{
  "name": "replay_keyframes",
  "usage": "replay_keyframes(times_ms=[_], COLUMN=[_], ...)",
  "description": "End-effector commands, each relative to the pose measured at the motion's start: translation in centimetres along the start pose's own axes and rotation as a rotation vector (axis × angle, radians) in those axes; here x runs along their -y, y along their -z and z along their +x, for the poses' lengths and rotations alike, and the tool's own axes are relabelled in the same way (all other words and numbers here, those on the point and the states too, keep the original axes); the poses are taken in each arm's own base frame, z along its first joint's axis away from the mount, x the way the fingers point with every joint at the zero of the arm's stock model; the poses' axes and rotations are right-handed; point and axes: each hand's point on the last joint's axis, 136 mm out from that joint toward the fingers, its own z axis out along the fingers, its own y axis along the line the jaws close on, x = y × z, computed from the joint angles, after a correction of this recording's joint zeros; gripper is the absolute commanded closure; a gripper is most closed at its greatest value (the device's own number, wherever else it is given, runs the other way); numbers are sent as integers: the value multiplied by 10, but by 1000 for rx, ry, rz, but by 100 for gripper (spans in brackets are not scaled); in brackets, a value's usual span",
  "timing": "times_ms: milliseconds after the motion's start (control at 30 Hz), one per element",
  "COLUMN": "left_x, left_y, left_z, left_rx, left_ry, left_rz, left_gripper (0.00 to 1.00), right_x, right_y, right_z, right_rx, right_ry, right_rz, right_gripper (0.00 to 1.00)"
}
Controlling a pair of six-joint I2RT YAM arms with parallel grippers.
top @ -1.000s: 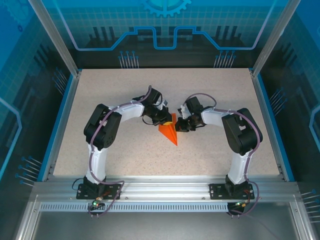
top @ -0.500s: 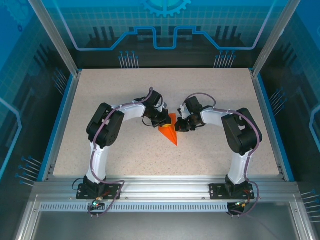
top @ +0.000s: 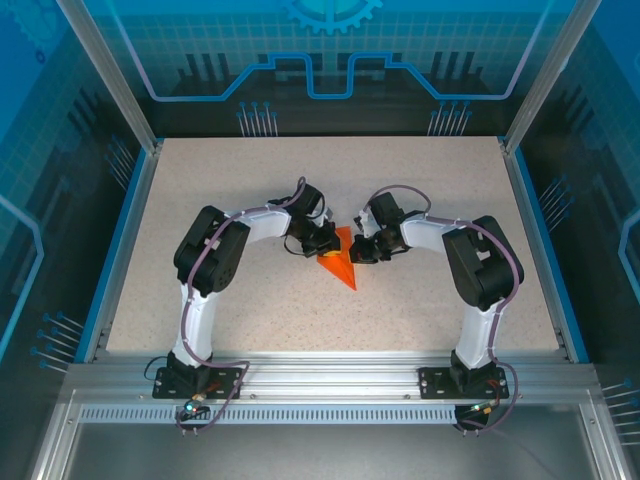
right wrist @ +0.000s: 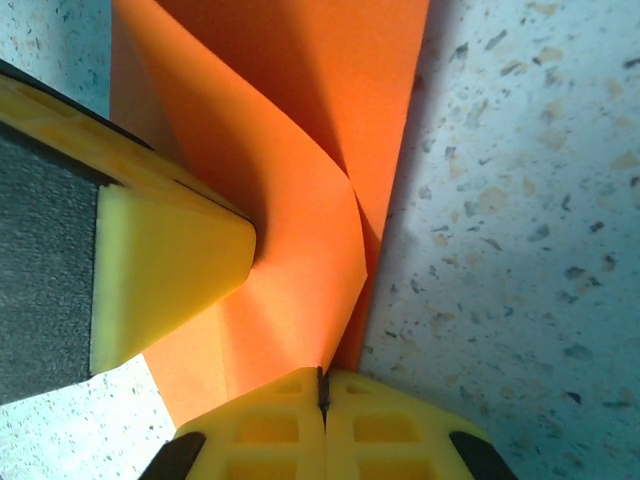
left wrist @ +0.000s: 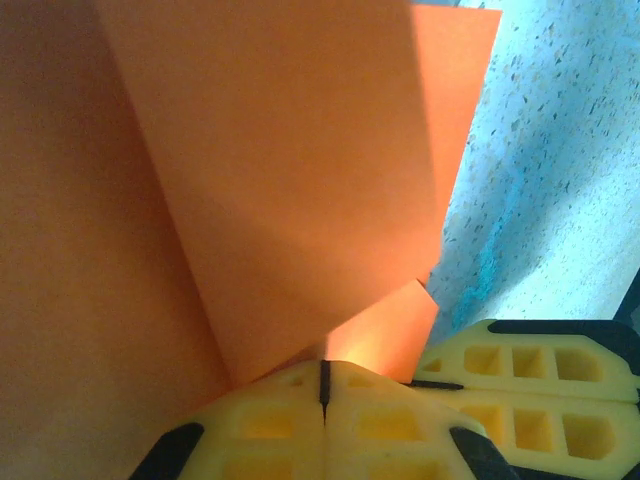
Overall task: Fold a paper plane with a square sheet of paper (fold left side to right side)
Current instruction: Fourth fold the wing at the center of the table.
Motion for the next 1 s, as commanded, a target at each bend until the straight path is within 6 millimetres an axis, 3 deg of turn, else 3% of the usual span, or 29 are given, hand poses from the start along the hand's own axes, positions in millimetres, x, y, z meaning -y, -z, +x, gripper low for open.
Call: replay_keyframes(times_ms=[0, 133, 300, 467, 733, 967], left_x=[-26, -30, -35, -34, -33, -33], left_y=[-11, -13, -14, -13, -13, -13], left_z=[10, 13, 16, 15, 15, 15], left_rx=[-31, -37, -40, -38, -38, -38], left_ry=[15, 23, 27, 26, 24, 25], left_rz=[-53, -61, -70, -67, -67, -67], left_gripper=[100, 100, 100, 100, 100, 100], right_x=[39, 19, 1, -11, -57, -46], right_y=[-14, -3, 30, 49, 30, 13], right_z=[38, 19, -5, 2, 41, 51], right_rx=[-122, -63, 37, 36, -77, -120], right_ry=[-52, -27, 3, 26, -21, -35], right_rz=[149, 71, 36, 8, -280, -221], right_gripper=[96, 90, 76, 72, 83, 83])
